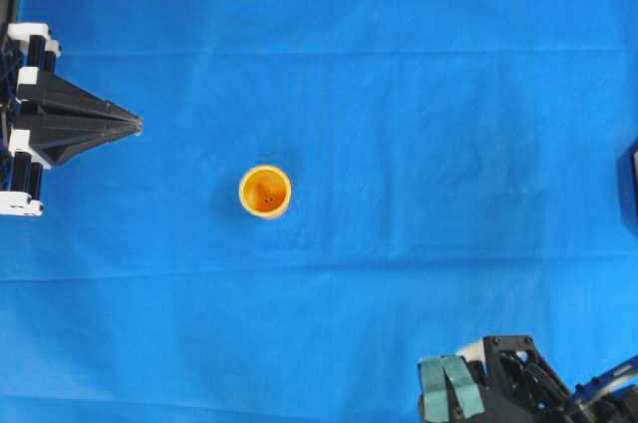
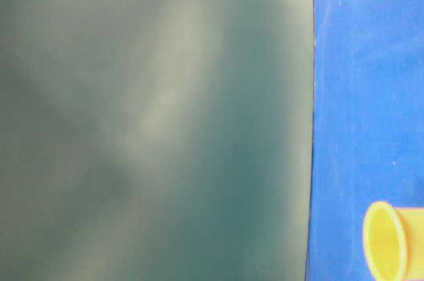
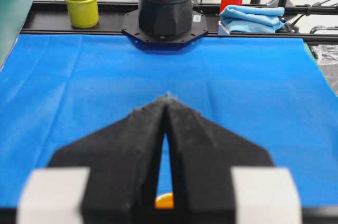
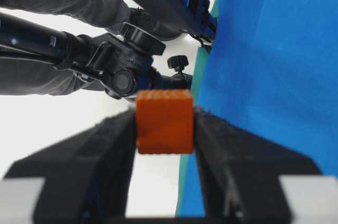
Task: Move the block forward with right arm.
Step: 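Hold the orange cube in the right gripper near the table's front corner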
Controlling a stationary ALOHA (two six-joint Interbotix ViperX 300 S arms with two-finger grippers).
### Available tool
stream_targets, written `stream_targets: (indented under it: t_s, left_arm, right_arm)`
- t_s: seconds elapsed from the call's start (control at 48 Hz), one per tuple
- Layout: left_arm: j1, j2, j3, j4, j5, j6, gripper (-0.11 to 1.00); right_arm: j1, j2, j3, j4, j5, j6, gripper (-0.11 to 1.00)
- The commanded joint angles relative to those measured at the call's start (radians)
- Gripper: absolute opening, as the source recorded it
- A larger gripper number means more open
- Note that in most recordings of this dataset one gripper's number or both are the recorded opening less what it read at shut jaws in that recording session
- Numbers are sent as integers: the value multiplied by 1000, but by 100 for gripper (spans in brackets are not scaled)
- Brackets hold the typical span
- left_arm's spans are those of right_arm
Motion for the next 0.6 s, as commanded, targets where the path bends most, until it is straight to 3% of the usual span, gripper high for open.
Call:
stream_targets:
  t_s: [0.0, 0.583]
  left_arm:
    - [2, 8, -35, 3, -6, 0, 1]
    - [2, 9, -37, 3, -5, 0, 1]
  right_arm:
    - [5, -14, -29, 6, -11, 5, 41]
    - [5, -15, -80, 41, -9, 6, 41]
